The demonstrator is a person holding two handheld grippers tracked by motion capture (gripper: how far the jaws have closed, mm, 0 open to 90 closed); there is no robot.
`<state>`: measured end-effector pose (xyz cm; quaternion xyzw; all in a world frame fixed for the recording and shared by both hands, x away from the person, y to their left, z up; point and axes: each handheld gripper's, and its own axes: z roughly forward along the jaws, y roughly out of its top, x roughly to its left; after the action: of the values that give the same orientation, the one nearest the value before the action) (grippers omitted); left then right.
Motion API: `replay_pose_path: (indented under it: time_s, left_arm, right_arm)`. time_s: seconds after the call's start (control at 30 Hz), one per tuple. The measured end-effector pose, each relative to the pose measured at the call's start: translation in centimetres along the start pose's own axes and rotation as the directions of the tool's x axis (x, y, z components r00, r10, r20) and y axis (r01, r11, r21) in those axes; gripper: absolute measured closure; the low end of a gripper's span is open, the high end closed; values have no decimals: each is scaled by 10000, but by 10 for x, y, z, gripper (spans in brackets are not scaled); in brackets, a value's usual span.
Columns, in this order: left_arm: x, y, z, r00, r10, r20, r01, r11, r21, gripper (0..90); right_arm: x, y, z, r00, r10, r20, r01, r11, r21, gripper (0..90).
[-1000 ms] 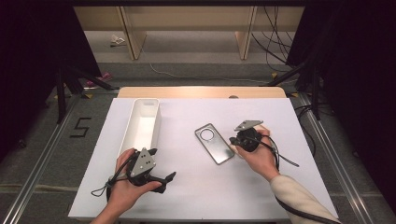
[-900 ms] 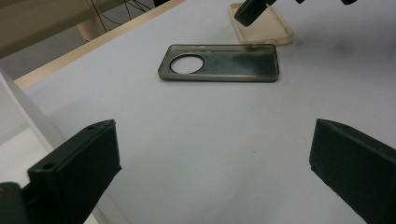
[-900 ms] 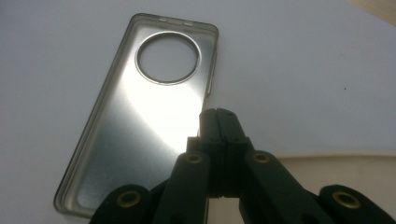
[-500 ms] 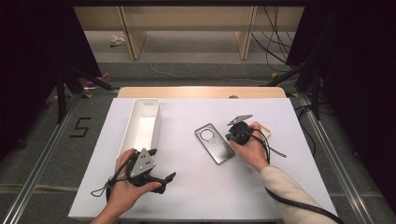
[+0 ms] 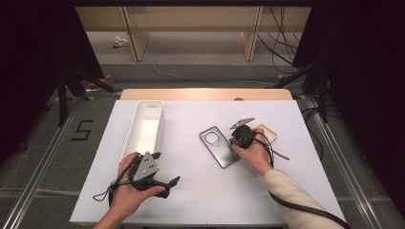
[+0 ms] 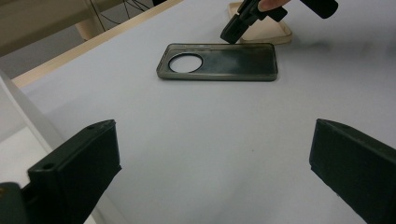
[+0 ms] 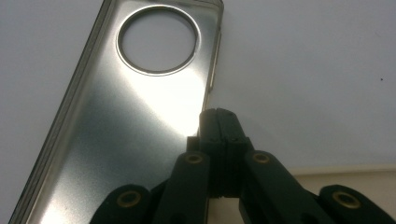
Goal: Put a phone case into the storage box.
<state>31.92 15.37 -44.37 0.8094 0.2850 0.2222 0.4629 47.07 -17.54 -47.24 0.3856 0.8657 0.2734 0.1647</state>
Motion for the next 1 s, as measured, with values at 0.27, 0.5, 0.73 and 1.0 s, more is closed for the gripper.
replay_pose_path:
  time_s: [0.27, 0.5, 0.73, 1.0]
  left_arm:
    - [0, 0, 0, 10000, -2, 8, 2, 10000, -8, 9]
    - [0, 0, 0, 10000, 1, 1, -1, 10000, -11, 9]
    - [0, 0, 0, 10000, -7, -1, 7, 10000, -20, 9]
    - [0, 0, 0, 10000, -4, -12, 4, 10000, -27, 9]
  right_arm:
    - [2, 0, 0, 10000, -36, -5, 36, 9998, 182, 900]
    - [10, 1, -2, 9995, -171, -248, 179, 9993, 334, 900]
    - [24, 0, -5, 9976, -268, -638, 303, 9981, 532, 900]
    - [30, 0, -7, 9960, -280, -847, 331, 9977, 598, 900]
